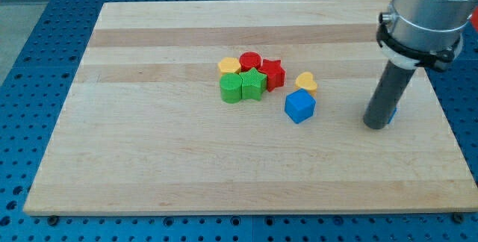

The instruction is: Move blue cube slightly towards right and bit up

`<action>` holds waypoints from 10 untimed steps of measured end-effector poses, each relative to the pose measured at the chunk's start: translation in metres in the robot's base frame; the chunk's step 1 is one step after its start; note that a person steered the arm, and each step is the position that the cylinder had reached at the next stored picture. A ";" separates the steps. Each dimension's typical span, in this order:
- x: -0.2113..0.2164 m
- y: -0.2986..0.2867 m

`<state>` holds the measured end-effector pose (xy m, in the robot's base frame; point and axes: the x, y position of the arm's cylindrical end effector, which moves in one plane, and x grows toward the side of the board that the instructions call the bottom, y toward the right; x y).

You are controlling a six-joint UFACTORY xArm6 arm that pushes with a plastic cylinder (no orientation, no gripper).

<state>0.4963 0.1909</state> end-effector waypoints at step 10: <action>-0.012 -0.152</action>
<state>0.4846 0.0388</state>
